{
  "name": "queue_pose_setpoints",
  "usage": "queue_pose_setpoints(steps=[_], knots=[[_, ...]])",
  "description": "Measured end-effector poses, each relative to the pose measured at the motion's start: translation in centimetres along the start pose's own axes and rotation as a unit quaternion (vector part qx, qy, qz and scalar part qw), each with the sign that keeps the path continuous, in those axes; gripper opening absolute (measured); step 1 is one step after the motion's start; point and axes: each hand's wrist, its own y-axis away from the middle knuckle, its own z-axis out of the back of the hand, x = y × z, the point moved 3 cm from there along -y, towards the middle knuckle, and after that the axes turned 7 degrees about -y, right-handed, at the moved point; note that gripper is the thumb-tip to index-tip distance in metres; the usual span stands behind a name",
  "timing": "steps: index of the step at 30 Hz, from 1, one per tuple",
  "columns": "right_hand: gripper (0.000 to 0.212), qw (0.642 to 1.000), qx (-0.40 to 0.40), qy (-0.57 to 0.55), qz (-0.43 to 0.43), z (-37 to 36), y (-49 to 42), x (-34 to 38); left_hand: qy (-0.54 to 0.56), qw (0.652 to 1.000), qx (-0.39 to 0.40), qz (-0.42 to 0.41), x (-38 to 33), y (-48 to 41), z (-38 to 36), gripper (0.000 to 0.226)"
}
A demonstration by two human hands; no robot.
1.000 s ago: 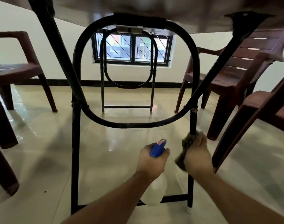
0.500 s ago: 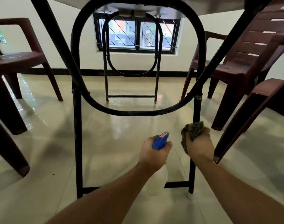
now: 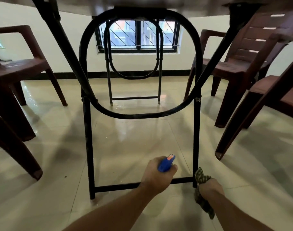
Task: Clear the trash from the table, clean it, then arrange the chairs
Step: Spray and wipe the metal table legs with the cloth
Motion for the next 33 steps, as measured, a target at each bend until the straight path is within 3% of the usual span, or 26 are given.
queue_pose_setpoints(steps=[2,6,8,9,10,12,15,18,21,26,33], knots=[[0.088,0.999,-0.011,0.022,0.021,1.3,1.7,0.8,-0.04,0.999,0.028,-0.005,-0.2,0.8,0.2,0.029],[0.024,0.995,0.034,0.066,0.066,3.2,4.9,1.2,-0.103,0.992,0.075,-0.011,-2.2,3.4,2.0,0.024],[0.034,0.993,0.061,0.064,0.081,5.1,8.6,2.9,-0.143,0.985,0.099,-0.013,-4.1,4.6,2.9,0.023],[0.055,0.991,0.076,0.084,0.077,5.9,12.3,5.1,-0.153,0.981,0.119,-0.003,-5.3,5.1,3.4,0.021],[0.069,0.986,0.067,0.133,0.076,6.7,14.3,6.4,-0.161,0.977,0.142,0.007,-6.9,5.8,3.7,0.016],[0.077,0.978,0.037,0.189,0.078,8.3,17.0,8.2,-0.206,0.962,0.179,0.016,-9.4,7.0,4.2,0.004],[0.059,0.993,0.046,0.111,0.005,10.6,23.3,10.1,-0.244,0.938,0.242,0.051,-14.9,10.0,6.1,0.013],[0.025,0.998,0.034,0.01,-0.058,12.8,30.9,12.9,-0.234,0.927,0.281,0.088,-21.2,13.8,8.5,0.024],[0.047,0.995,-0.007,0.071,-0.075,16.8,38.8,16.7,-0.254,0.917,0.293,0.094,-28.6,17.4,10.6,0.023],[0.047,0.992,-0.024,0.033,-0.117,21.3,50.5,19.5,-0.356,0.878,0.314,0.063,-39.9,22.7,13.8,0.033],[0.048,0.98,-0.112,-0.056,-0.157,25.5,62.6,19.7,-0.452,0.808,0.357,-0.122,-48.8,27.7,15.7,0.047]])
